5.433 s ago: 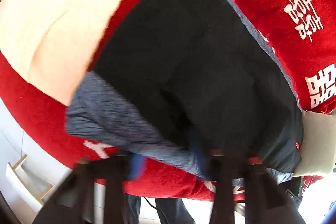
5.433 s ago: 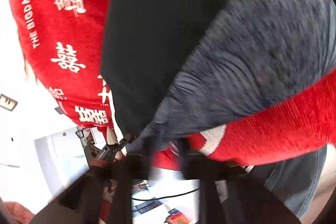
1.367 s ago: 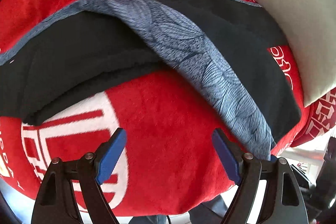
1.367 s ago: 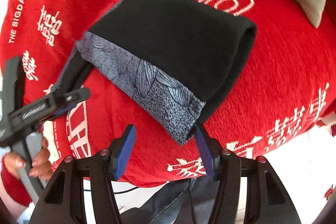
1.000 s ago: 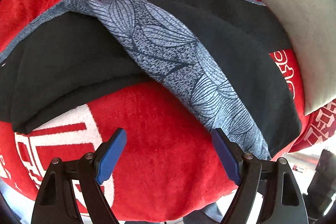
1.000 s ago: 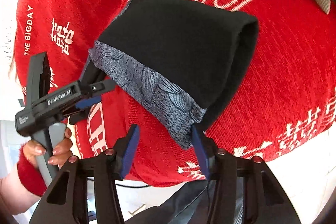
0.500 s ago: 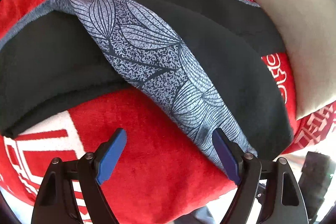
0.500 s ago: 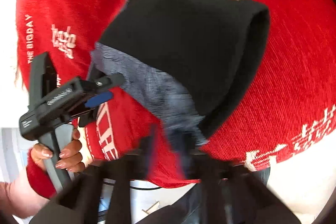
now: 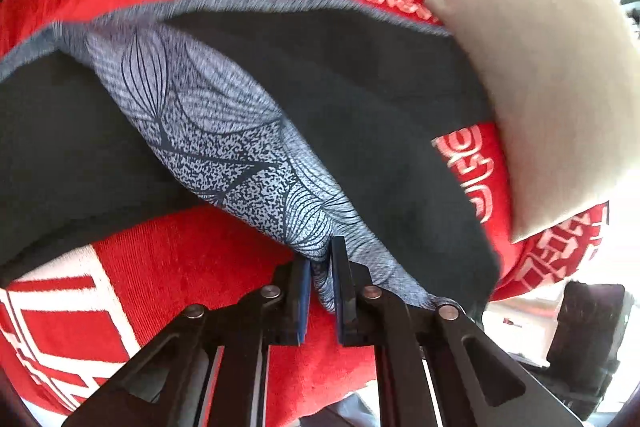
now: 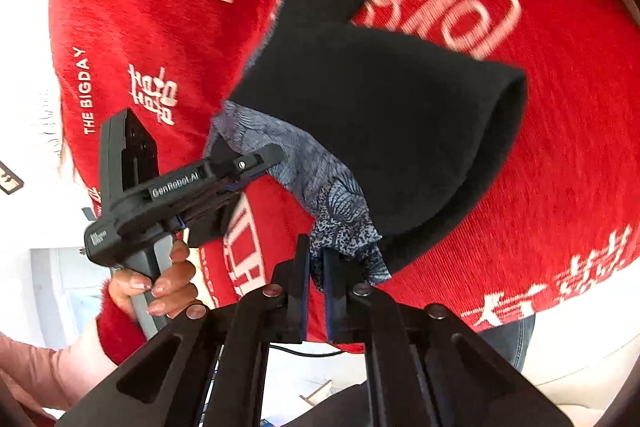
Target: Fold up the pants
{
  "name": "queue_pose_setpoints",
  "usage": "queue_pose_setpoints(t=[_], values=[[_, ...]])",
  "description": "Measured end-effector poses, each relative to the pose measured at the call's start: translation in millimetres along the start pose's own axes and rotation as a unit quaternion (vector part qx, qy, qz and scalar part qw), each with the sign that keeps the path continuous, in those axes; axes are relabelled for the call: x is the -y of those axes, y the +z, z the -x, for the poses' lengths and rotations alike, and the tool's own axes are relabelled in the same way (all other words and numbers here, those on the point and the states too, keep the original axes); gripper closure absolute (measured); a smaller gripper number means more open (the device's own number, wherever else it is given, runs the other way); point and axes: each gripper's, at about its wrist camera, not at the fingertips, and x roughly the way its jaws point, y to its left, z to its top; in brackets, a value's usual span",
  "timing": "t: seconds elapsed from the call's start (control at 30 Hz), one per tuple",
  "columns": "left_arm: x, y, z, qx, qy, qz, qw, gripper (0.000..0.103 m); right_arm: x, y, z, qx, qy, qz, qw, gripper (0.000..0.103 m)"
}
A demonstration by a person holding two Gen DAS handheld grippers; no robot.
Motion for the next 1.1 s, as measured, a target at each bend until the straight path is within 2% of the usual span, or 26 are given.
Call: queue_pose_setpoints(t=[0.17,0.33,0.43,0.67,0.83,0.9,0.93,0.97,1.03,1.1], values=[[11,22,32,0.024,-0.013,-0.007,0.9996,0.092,-26,34,23,0.017,0.001,0.035,0.999,0.097],[23,58,41,0.05,-0.012,-0.005,0.9986,0.092,-56,93,45,0.033,-0.01,0.085,0.996,0.097],[29,80,39,0.063,-0.011,-0.003,0.9979,0.092,-70,133,50,0.038,-0.032,0.114,0.992,0.097],[38,132,13,0.072,0.003,0.001,0.9974,0.092,-86,227,36,0.053,-0.131,0.162,0.977,0.097],[42,143,-5,0.074,0.032,-0.006,0.9967,0.092,-76,270,-3,0.026,-0.196,0.192,0.961,0.097],[43,144,-8,0.074,0.048,-0.012,0.9961,0.08,-73,277,-18,0.013,-0.227,0.211,0.951,0.095],[44,143,-8,0.077,0.062,-0.013,0.995,0.057,-73,278,-24,0.008,-0.238,0.219,0.946,0.094],[43,142,-5,0.086,0.085,-0.013,0.9926,0.04,-73,280,-28,0.005,-0.248,0.225,0.942,0.094],[40,137,2,0.097,0.087,-0.011,0.9915,0.039,-75,282,-34,0.0,-0.256,0.232,0.938,0.089],[36,135,7,0.097,0.089,-0.004,0.9912,0.039,-79,283,-31,0.005,-0.249,0.234,0.94,0.06]])
